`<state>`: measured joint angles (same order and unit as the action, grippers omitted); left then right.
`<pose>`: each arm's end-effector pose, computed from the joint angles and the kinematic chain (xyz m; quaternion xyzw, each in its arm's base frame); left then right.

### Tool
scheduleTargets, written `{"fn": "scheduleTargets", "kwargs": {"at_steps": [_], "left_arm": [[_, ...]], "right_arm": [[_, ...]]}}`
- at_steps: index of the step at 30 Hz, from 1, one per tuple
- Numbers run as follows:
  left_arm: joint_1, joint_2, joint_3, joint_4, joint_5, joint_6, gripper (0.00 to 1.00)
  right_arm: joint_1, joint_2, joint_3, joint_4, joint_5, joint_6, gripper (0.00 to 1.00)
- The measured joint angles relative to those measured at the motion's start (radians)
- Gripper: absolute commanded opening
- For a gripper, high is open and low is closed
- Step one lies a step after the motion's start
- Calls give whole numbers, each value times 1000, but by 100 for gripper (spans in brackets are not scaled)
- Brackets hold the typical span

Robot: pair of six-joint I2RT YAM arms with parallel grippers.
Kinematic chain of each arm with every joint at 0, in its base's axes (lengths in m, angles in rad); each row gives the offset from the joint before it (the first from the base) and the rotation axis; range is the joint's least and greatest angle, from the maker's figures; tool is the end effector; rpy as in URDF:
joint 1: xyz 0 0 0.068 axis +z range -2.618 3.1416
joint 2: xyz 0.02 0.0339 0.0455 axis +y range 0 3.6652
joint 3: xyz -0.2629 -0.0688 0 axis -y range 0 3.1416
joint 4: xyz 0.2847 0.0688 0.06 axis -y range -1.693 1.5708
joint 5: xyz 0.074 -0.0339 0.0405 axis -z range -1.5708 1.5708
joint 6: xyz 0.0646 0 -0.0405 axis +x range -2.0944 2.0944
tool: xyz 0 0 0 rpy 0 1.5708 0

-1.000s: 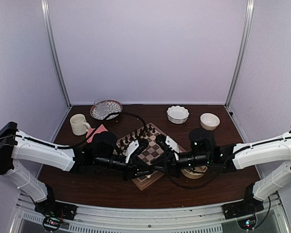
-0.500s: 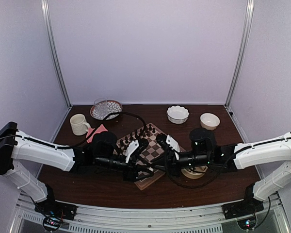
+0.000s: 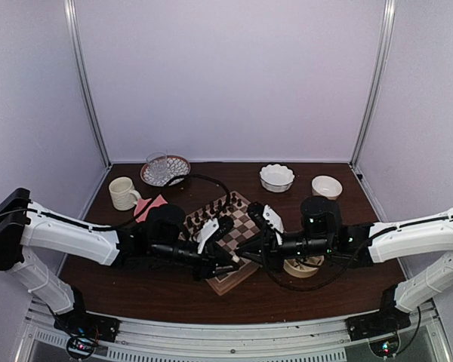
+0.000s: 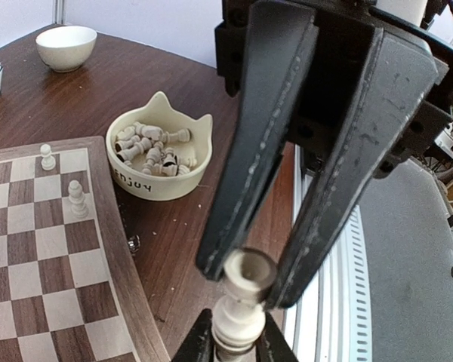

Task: Set up the chess pieces on the board
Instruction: Pass from the right arm to the left, then pick up the rook from the chess pile.

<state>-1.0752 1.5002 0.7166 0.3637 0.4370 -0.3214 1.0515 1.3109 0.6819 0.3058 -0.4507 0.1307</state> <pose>0.1502 -0.3354 0.1633 0.4111 0.7181 -0.4809 0.2900 0.1459 0.3120 0.2066 -0.4684 0.6508 0.4679 0.3717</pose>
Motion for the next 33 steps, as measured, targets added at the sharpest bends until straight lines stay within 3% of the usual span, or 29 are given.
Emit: {"fn": "scheduleTargets", "kwargs": {"at_steps": [2, 6, 8, 11, 22, 33], "left_arm": [[0, 0, 2, -1, 3, 0, 17], [0, 0, 2, -5, 7, 1, 0], [0, 0, 3, -8, 9, 0, 0], [0, 0, 11, -15, 11, 3, 0], [0, 0, 14, -22, 15, 3, 0], [0, 0, 14, -24, 9, 2, 0]], "right_arm": [[0, 0, 0, 3, 2, 0, 3], [0, 0, -3, 6, 5, 1, 35], [0, 0, -6, 9, 6, 5, 38], [0, 0, -8, 11, 6, 4, 35], [0, 2, -8, 12, 2, 8, 6], [0, -36, -22, -9, 67, -18, 0]]}}
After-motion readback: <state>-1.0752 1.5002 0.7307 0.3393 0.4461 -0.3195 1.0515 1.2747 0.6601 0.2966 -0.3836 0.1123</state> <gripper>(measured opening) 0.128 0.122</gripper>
